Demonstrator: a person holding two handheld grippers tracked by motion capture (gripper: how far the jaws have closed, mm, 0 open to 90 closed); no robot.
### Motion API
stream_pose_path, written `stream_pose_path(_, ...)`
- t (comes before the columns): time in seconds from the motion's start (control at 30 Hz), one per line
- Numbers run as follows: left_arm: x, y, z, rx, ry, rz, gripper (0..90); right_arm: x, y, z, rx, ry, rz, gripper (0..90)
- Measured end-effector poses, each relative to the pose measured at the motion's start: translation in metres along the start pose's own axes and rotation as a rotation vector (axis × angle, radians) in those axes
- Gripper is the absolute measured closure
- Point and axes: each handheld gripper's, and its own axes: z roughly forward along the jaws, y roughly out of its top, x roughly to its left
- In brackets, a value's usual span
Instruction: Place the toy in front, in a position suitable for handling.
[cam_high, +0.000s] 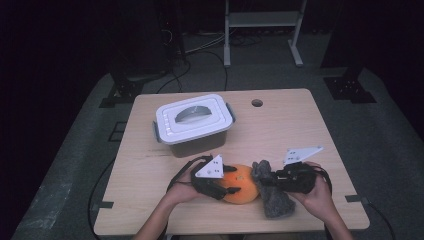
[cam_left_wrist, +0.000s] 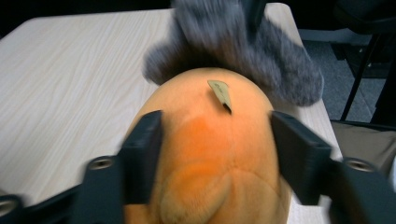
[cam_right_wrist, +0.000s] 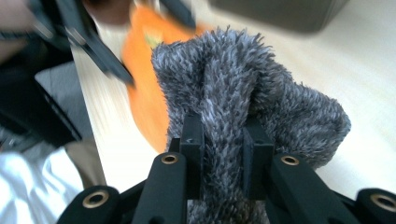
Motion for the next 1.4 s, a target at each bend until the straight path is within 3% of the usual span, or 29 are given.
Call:
stream_pose_path(0.07,0.004,-0.001,-0.001,0.011,-0.003,-0.078,22.9,-0.004,-0.006,0.013,0.058,0.022,0.012,73.0)
stream_pose_path(0.17,0.009,-0.005,-0.004,0.015,-0.009,-0.117,21.7,-0.009,-0.012,0.017,0.075,0.045,0.034,73.1)
stream_pose_path(0.27,0.008,-0.007,-0.005,0.01,-0.021,-0.092,33.7,-0.008,-0.012,0.011,0.088,0.017,0.031,73.2)
stream_pose_path(0.33,0.005,-0.006,-0.004,0.007,-0.042,-0.047,38.0,-0.005,-0.008,0.007,0.052,0.016,0.019,73.2)
stream_pose_path(0.43,-0.005,-0.004,-0.001,0.003,-0.065,0.051,39.2,0.003,0.0,0.002,-0.008,0.033,-0.009,73.2)
stream_pose_path(0.5,-0.007,-0.002,-0.001,0.01,-0.065,0.076,38.6,0.009,0.005,0.003,-0.019,0.038,-0.033,73.2)
stream_pose_path(0.57,-0.006,-0.002,-0.001,0.016,-0.06,0.052,36.8,0.01,0.004,0.007,-0.003,0.039,-0.036,73.1)
stream_pose_path(0.77,-0.002,-0.004,-0.003,0.015,-0.047,0.028,39.6,-0.004,-0.01,0.013,0.011,0.053,0.019,73.1)
stream_pose_path(0.93,0.001,-0.004,-0.006,0.011,-0.04,0.004,42.7,-0.015,-0.02,0.011,0.054,0.017,0.056,73.2)
stream_pose_path(1.03,0.003,-0.003,-0.009,0.002,-0.04,-0.02,44.3,-0.013,-0.017,0.004,0.015,0.007,0.051,73.5)
stream_pose_path(1.17,0.004,-0.001,-0.009,-0.004,-0.043,-0.042,45.5,-0.003,-0.006,-0.004,-0.051,0.042,0.026,73.5)
stream_pose_path(1.27,0.005,0.0,-0.013,-0.026,-0.045,-0.069,46.5,-0.001,-0.007,0.003,-0.022,0.047,0.018,73.4)
stream_pose_path(1.4,0.006,0.001,-0.018,-0.032,-0.043,-0.081,47.3,-0.009,-0.019,0.02,0.079,0.03,0.039,73.4)
